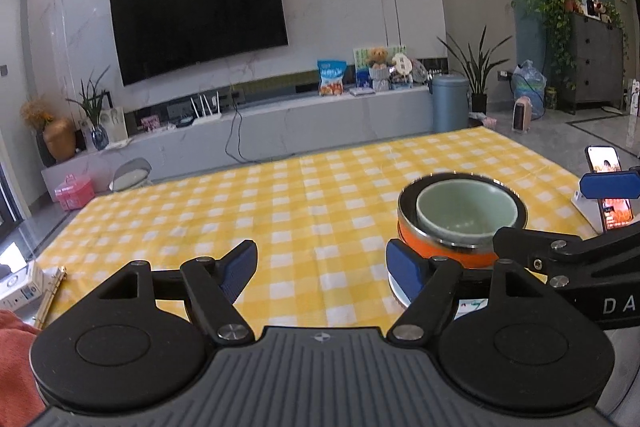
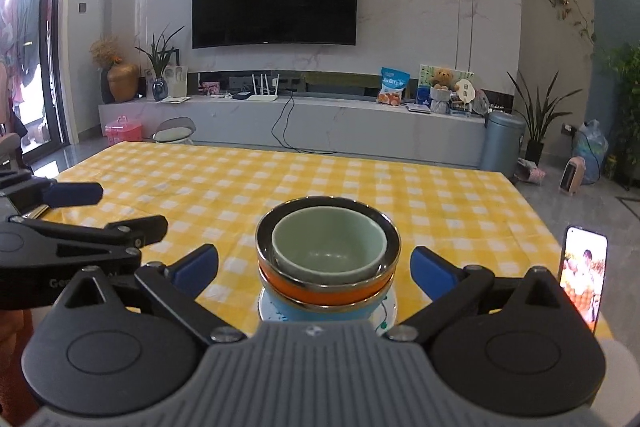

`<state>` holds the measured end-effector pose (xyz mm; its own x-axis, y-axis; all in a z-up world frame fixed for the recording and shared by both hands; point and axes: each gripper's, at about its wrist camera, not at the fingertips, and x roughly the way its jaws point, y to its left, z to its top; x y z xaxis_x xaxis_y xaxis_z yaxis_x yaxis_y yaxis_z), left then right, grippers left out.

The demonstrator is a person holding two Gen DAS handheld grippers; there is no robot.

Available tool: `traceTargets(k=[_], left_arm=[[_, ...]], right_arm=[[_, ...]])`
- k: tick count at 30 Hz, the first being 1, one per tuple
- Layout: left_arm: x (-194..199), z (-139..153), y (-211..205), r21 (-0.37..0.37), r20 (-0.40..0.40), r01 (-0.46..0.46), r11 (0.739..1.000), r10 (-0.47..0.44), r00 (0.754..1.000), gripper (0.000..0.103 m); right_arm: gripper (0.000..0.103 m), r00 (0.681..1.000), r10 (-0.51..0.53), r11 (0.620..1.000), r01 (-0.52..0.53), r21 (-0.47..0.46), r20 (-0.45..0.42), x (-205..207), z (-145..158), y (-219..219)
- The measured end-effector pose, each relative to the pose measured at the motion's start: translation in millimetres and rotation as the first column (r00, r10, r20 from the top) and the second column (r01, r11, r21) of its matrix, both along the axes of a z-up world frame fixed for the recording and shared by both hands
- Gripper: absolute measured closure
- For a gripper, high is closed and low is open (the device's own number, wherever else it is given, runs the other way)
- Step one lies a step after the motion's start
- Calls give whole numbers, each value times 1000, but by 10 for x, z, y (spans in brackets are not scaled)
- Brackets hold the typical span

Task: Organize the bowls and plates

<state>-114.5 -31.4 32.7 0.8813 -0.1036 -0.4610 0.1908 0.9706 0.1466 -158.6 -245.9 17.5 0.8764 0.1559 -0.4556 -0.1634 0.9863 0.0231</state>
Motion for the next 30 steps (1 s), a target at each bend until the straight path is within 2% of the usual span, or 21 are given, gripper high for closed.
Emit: traceTargets(k=[5, 10, 30], left_arm=[[4, -119, 24, 11, -13, -10, 1000, 10, 1000, 17], [9, -199, 2, 39, -31, -10, 999, 11, 999, 17], [-24, -198, 62, 29, -34, -14, 999, 14, 999, 17]], right_arm=[[3, 1000, 0, 999, 0, -42, 12, -14, -128, 62], [3, 1000, 5, 1000, -5, -20, -24, 114, -150, 29], [3, 998, -27, 1000, 27, -5, -60, 100, -236, 38]])
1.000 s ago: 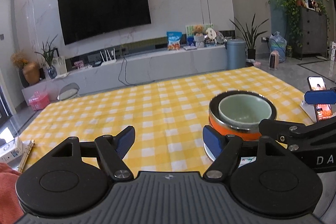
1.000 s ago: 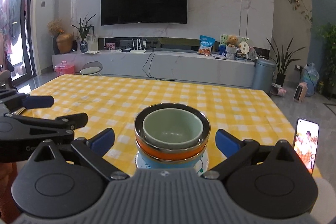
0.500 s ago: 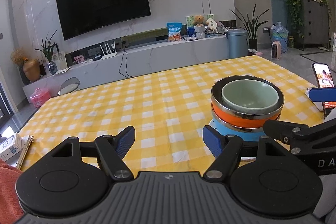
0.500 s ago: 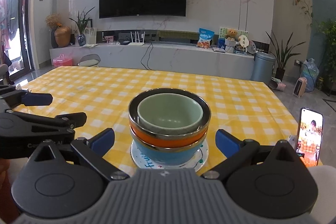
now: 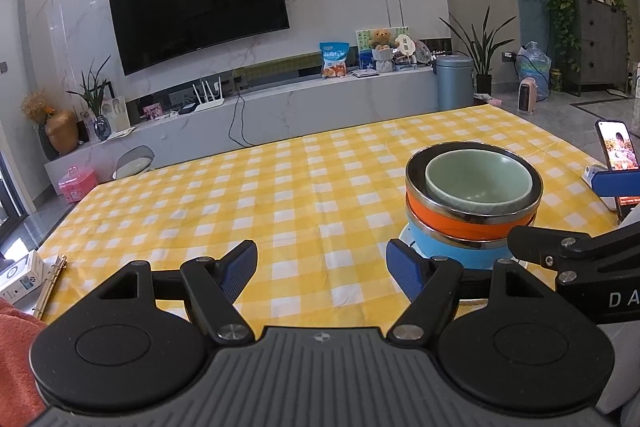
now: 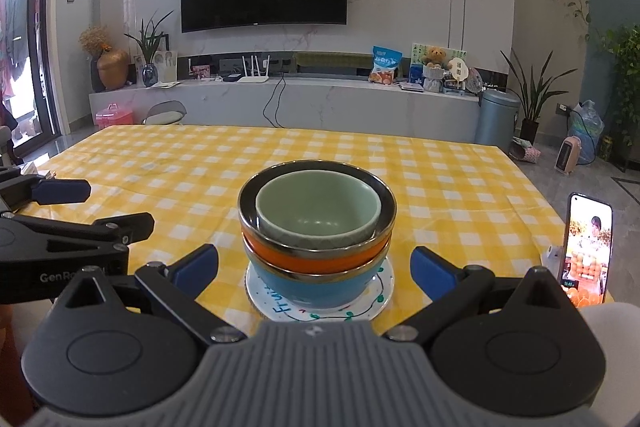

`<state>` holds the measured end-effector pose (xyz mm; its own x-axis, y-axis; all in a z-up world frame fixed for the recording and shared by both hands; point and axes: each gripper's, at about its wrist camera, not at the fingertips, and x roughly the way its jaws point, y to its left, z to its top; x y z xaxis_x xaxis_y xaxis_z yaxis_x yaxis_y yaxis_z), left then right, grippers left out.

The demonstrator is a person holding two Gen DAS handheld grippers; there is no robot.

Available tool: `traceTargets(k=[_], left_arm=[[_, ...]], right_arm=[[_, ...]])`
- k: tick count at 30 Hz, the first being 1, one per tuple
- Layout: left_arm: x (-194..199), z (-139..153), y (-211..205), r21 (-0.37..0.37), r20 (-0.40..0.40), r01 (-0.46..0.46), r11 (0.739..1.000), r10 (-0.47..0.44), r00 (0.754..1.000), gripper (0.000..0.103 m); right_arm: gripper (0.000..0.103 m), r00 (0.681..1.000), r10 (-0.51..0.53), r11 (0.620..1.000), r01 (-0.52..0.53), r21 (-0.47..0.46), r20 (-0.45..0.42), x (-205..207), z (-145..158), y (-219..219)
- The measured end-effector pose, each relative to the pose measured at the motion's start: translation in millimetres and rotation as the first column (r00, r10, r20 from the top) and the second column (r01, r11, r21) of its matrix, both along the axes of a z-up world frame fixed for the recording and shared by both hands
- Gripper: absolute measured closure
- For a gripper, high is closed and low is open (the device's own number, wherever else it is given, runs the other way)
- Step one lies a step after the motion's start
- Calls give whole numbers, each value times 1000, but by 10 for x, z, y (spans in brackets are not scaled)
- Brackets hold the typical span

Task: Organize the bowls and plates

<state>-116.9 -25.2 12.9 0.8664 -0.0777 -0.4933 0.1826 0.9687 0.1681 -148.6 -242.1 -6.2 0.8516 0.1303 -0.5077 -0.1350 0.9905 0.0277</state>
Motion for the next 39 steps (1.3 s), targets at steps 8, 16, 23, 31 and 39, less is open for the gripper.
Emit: traceTargets(k=[8, 16, 23, 31, 39], left_arm=[[-2, 1, 7, 0, 0, 0, 1000, 0, 1000, 17], [1, 6, 5, -1, -1, 1, 1000, -1, 1000, 17], [1, 6, 7, -2, -1, 1, 1000, -1, 1000, 17], [-16, 28, 7, -4, 2, 0, 1000, 0, 1000, 17], [-30, 50, -3, -6, 4, 1, 1000, -1, 1000, 17]], right_arm=[[3, 1000, 0, 1000, 0, -5, -12, 9, -13, 7], [3, 1000, 0, 1000, 0, -10, -16, 8, -19, 20], [3, 1000, 0, 1000, -1, -12, -20, 9, -25, 29], [3, 1000, 0, 1000, -1, -17, -23, 10, -34, 38], [3, 1000, 1, 1000, -1, -20, -24, 13, -34, 38]])
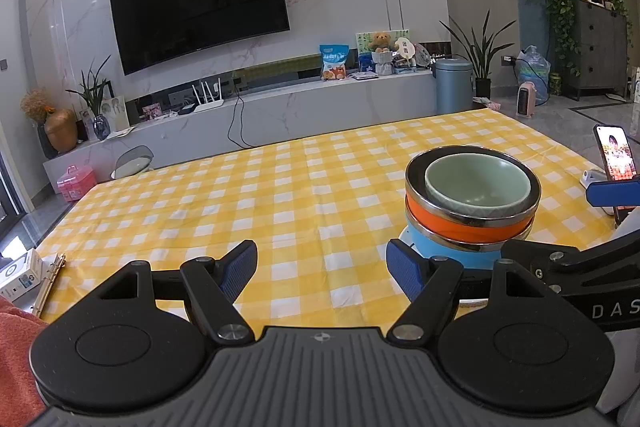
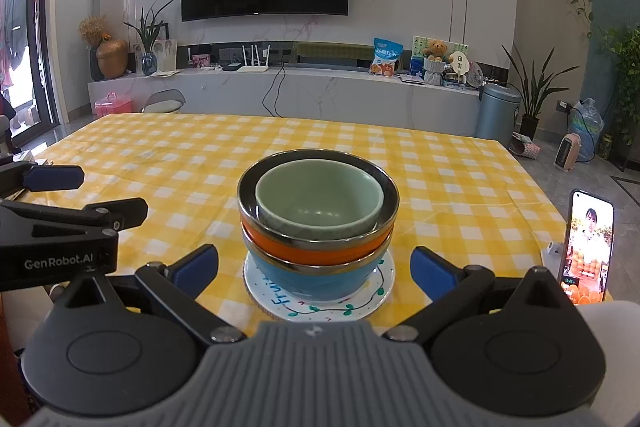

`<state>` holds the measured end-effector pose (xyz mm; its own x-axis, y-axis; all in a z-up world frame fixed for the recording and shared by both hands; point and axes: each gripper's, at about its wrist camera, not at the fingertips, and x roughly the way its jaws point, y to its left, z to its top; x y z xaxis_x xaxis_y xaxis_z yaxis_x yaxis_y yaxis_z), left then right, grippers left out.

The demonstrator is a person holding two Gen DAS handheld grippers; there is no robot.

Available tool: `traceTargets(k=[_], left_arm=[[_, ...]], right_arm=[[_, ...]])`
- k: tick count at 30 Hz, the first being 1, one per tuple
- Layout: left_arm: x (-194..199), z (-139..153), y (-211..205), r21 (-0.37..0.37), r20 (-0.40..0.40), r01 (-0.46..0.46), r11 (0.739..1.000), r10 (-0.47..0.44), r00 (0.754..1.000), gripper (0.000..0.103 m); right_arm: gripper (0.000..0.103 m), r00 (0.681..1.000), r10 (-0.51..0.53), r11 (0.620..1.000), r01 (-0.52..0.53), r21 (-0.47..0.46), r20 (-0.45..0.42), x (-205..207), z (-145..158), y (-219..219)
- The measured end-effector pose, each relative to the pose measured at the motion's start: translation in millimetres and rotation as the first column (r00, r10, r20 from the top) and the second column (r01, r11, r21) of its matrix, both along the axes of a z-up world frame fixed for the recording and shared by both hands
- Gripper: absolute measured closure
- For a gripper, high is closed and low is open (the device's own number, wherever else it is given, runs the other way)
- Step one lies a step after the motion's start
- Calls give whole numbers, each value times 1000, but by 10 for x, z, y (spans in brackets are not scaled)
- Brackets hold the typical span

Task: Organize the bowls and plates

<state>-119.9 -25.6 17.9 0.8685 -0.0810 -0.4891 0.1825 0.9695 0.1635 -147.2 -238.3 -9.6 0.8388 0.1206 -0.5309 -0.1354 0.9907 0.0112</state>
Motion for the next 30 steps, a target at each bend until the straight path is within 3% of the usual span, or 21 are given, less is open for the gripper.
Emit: traceTargets(k=[30], left_arm=[[3, 7, 4, -9, -2, -2, 1000, 2, 1000, 17]], right_arm=[[3, 1000, 1, 1000, -1, -4, -3, -2, 0, -6]])
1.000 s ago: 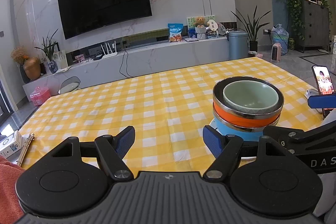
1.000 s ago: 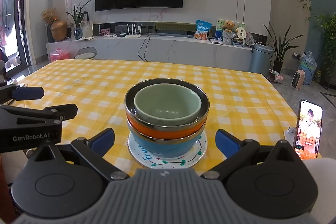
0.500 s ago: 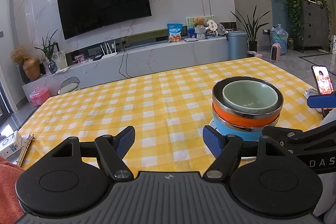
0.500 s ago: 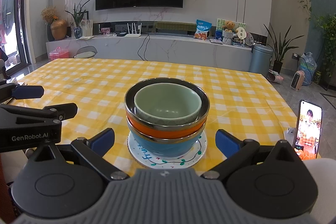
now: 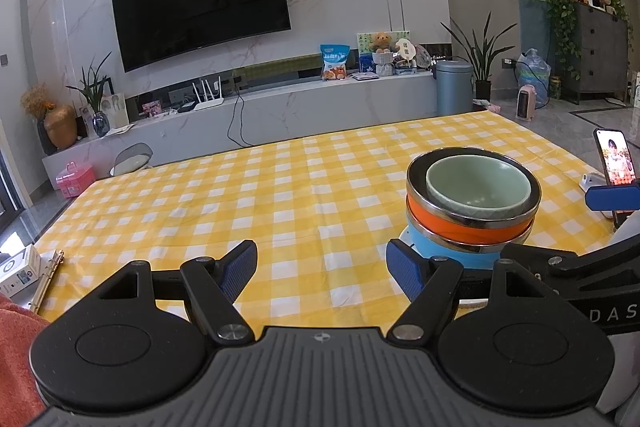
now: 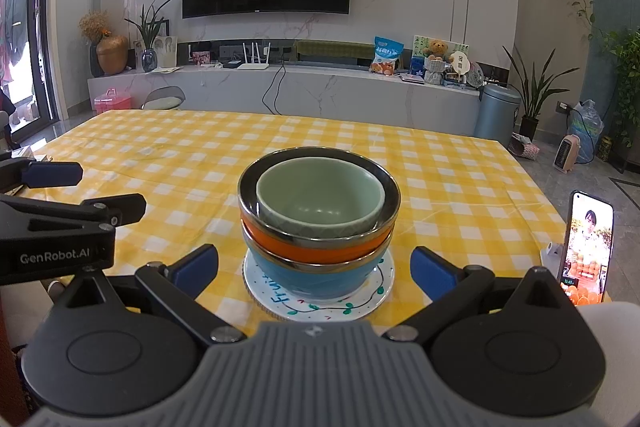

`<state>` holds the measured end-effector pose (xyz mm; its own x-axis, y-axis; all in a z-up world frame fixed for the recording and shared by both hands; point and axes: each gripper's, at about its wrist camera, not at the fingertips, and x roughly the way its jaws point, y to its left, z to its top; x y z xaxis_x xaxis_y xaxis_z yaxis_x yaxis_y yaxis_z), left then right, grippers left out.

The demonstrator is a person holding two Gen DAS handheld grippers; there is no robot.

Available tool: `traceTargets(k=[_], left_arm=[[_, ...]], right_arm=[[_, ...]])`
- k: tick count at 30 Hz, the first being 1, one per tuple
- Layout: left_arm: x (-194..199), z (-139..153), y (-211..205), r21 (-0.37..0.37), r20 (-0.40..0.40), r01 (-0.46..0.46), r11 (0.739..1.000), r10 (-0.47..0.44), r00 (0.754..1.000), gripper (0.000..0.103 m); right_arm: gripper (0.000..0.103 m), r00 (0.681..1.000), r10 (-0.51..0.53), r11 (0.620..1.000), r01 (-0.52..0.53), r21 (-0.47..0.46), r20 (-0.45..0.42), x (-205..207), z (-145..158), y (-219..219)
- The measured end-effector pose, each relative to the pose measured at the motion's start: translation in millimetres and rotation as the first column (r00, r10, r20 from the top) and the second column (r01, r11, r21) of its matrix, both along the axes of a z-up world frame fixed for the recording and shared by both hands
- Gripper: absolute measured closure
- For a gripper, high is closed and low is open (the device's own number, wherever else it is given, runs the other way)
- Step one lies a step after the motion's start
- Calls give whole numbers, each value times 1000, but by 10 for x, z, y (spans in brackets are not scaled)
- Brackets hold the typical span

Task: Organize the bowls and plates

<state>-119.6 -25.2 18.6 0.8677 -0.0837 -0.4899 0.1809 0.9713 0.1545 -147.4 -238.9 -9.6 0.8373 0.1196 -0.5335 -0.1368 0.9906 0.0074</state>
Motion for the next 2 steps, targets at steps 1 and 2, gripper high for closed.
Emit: traceTargets(k=[1, 2], left_arm=[[0, 1, -2, 0, -1, 0, 1000, 0, 1000, 17], [0, -1, 1, 0, -1, 2, 1000, -2, 1000, 17]], right_arm=[[3, 1000, 0, 1000, 0, 0, 0, 0, 1, 1], [3, 1000, 0, 1000, 0, 0, 0, 1, -2, -3]])
